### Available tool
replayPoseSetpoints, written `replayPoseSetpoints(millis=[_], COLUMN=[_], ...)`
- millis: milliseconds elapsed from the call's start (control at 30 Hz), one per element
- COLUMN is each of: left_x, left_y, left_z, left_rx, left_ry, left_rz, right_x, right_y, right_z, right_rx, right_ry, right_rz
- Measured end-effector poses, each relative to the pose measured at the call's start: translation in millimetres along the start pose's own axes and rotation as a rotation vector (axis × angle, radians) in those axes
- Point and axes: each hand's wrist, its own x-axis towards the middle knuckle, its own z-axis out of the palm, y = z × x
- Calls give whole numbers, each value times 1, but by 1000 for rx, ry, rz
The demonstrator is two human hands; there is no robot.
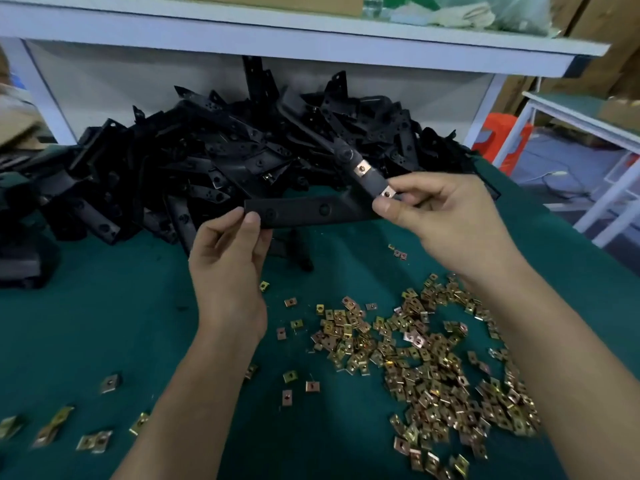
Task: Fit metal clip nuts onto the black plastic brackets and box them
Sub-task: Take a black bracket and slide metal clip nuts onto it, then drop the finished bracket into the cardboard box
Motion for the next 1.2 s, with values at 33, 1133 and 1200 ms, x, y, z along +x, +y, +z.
replayPoseSetpoints(millis=[33,1133,1200], left_x=[-4,-283,-279], left_y=[1,-169,-168], left_z=[4,144,141], left_rx=[17,757,842], left_ry=[-21,-1209,-1247], left_rz=[-17,-439,-381], right_x=[-6,-423,-425], right_y=[-2,39,42], right_z=[-8,-233,-234], right_rx=[-1,-348,-404], right_ry=[18,676,702], right_rz=[-6,1070,1157])
